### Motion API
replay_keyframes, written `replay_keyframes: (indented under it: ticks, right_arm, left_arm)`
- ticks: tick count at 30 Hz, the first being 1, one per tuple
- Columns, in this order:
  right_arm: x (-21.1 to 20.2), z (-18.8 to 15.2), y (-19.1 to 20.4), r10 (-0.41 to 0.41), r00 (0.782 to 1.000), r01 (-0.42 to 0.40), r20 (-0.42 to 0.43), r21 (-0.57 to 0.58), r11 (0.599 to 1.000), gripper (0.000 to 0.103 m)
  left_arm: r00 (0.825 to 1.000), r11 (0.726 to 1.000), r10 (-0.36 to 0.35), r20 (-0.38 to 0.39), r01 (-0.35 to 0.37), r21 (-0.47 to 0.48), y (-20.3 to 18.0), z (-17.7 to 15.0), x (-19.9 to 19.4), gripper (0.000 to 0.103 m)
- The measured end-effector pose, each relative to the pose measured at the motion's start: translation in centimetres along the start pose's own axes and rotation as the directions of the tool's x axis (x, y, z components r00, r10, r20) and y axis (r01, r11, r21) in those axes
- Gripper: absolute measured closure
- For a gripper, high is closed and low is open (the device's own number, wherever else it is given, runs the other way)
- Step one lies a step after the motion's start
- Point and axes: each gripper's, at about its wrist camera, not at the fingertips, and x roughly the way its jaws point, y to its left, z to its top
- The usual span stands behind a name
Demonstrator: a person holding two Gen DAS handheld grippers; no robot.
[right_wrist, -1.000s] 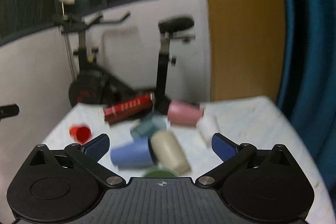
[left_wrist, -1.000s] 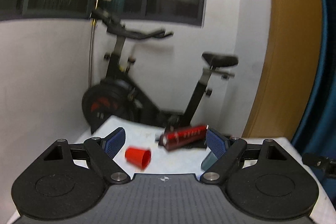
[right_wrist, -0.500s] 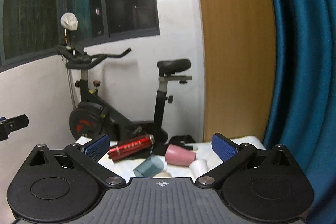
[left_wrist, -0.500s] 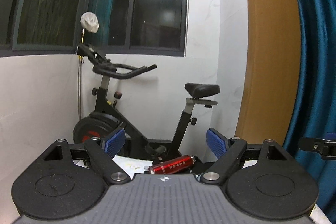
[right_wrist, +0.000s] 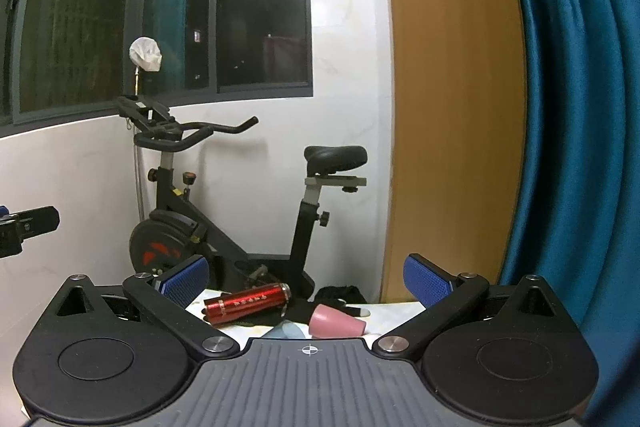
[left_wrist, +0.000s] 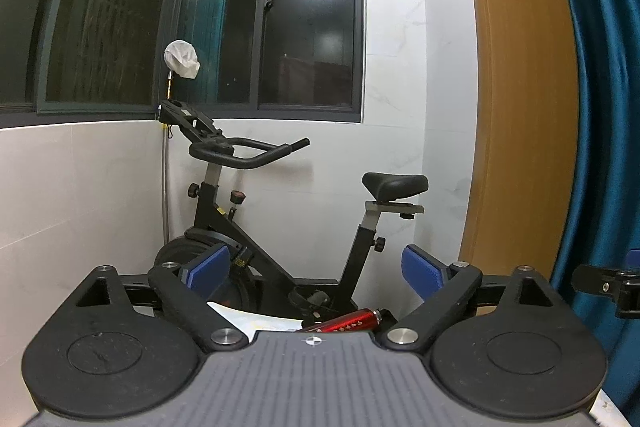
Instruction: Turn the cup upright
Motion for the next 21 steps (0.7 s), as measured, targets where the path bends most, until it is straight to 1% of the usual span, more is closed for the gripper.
replay_keyframes:
  ticks: [4,11,18,21]
  right_arm:
    - [-0.26,0.00,0.26,-0.005,1.000,0.005,0.000,-0.023,1.000,0.000]
    - [-0.31,0.00,0.01,-0.016,1.000,0.016,0.007,0.002,1.000,0.000]
    - [-0.04,-0.17,-0.22,-0.022,1.000,0.022,-0.012,0.013,1.000,0.000]
    - [-0.11,-0.17,-0.33,-0.025,1.000,0.025,-0.014,0.019,0.999,0.000]
  left_arm:
    - [1.000,1.000,-0.003,0.005,0.002,0.002,0.16,-0.02,-0.13,0.008]
    - [1.000,1.000,-0.017,-0.003,0.017,0.001,0.26,-0.13,-0.07,0.006]
    - [1.000,1.000,-0.017,-0.014,0.017,-0.001,0.12,-0.10,-0.22,0.005]
    - [0.999,1.000,-0.029,-0.013,0.029,0.003,0.01,-0.19,-0.43,0.005]
